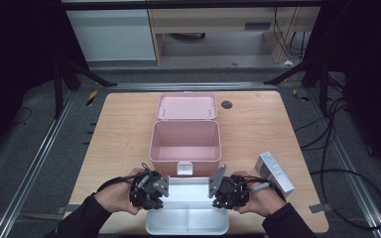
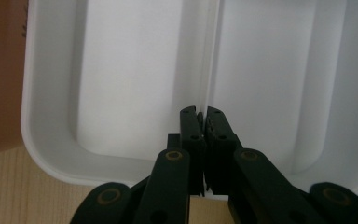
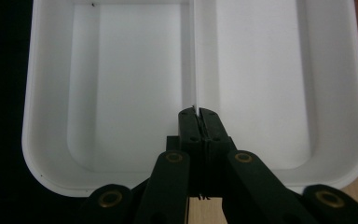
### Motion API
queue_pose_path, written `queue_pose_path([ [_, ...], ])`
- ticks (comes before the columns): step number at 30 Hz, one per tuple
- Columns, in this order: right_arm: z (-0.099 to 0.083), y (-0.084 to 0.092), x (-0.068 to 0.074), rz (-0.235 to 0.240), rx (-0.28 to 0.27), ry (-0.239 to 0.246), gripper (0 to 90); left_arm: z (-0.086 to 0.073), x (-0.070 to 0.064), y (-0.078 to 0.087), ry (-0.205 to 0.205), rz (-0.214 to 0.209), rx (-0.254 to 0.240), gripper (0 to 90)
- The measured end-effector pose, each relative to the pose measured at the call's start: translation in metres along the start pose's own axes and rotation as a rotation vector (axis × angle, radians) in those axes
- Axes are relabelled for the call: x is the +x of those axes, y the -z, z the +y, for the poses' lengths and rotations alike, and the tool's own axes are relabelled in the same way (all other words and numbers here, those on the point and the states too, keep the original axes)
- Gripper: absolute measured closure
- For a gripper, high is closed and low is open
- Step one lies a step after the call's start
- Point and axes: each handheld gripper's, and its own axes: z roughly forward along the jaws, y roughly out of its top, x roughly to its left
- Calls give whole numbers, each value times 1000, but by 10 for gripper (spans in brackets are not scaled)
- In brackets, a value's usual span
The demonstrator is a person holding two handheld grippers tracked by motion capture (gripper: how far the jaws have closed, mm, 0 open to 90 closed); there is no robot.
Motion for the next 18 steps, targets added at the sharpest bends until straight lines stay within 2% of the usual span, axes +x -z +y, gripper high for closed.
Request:
queue_pose_path([
  [5, -4, -28, -9, -1, -3, -15, 894, -7, 11, -18, 22, 3, 39, 865],
  [8, -5, -38, -14, -1, 2, -23, 892, -8, 13, -23, 22, 16, 57, 864],
  [9, -5, -47, -17, 0, 14, -30, 890, -8, 15, -28, 21, 25, 65, 865],
  [18, -5, -59, -23, -25, 42, -39, 879, -9, 19, -41, 30, 39, 94, 864],
])
